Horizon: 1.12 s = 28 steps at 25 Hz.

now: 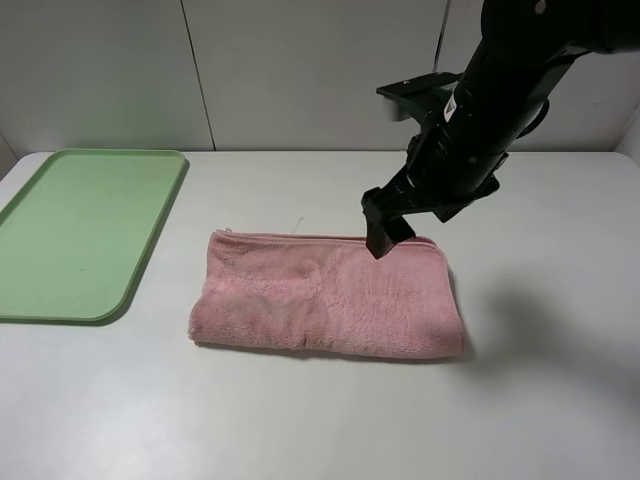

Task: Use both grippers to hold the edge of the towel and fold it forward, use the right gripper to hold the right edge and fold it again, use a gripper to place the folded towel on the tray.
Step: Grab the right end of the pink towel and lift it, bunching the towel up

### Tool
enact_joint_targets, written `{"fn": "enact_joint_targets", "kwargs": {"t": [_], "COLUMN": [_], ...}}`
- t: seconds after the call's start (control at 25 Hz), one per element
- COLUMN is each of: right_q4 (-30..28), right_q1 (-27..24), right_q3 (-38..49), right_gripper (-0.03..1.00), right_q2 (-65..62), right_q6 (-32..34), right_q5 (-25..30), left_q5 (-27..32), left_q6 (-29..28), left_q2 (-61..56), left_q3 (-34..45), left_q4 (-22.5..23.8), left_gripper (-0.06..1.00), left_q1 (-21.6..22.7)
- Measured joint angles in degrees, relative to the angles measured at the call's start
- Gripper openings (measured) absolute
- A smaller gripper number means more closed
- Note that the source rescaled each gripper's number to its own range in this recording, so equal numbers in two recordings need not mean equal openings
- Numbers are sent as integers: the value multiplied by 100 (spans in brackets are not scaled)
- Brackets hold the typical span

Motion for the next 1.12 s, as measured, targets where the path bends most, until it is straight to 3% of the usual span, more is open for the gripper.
{"fn": "enact_joint_targets", "kwargs": {"t": [0.28, 0.44, 1.12], "right_q4": [0, 0, -201], "right_q1": [0, 0, 0], "right_q3": [0, 0, 0], "right_gripper": [100, 100, 100], "right_q2": [0, 0, 0], "right_q6": [552, 584, 1440], "right_q5": [-53, -53, -53], "left_q5": [0, 0, 0], "left_q6": [0, 0, 0], "left_q2": [0, 0, 0], "left_q3": [0, 0, 0], "left_q4": [0, 0, 0], "left_gripper": [100, 100, 100], "left_q1": [1353, 1823, 1904]}}
